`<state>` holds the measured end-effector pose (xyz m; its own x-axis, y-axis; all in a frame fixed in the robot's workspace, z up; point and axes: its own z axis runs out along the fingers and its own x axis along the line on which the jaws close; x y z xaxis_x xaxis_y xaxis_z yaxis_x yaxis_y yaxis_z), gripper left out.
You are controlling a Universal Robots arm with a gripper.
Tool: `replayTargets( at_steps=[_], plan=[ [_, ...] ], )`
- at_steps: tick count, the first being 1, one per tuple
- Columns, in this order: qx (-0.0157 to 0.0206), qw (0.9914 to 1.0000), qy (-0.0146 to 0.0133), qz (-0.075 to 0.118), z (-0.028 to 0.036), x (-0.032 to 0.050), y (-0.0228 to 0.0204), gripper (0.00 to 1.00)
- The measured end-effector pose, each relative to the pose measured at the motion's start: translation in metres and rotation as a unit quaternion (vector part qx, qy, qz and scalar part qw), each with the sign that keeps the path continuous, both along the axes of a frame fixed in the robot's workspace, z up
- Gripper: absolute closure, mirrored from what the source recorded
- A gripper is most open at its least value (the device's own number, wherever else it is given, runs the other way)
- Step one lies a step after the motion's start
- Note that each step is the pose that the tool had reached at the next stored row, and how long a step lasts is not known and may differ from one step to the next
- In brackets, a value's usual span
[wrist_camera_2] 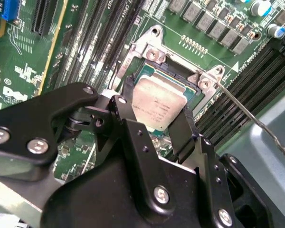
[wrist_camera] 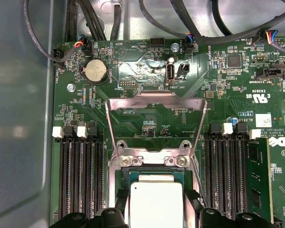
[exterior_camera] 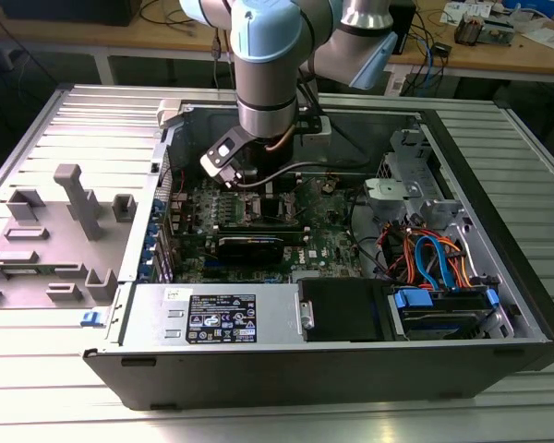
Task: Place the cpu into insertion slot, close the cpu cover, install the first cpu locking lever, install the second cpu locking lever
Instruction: 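Place the cpu into insertion slot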
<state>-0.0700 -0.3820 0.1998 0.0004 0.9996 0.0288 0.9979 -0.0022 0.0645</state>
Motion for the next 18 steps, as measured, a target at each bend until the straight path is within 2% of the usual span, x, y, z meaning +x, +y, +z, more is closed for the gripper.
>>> replayTargets(
  at_steps=[4,6,13,15,16,18],
  plan=[
    [0.0003,1.0,0.0001,0.0,-0.0006,0.0009,0.0004,0.46],
    [0.0027,1.0,0.0001,0.0,-0.0021,0.0007,0.0004,0.46],
    [0.003,1.0,-0.0001,0.0,-0.0024,0.0009,0.0005,0.46],
    [0.0035,0.99999,-0.0003,0.0,-0.0028,0.001,0.0006,0.45],
    [0.0033,0.99999,-0.0003,0.0,-0.0027,0.001,0.0006,0.38],
    [0.003,1.0,0.0,0.0,-0.0025,0.0009,0.0005,0.38]
  ],
)
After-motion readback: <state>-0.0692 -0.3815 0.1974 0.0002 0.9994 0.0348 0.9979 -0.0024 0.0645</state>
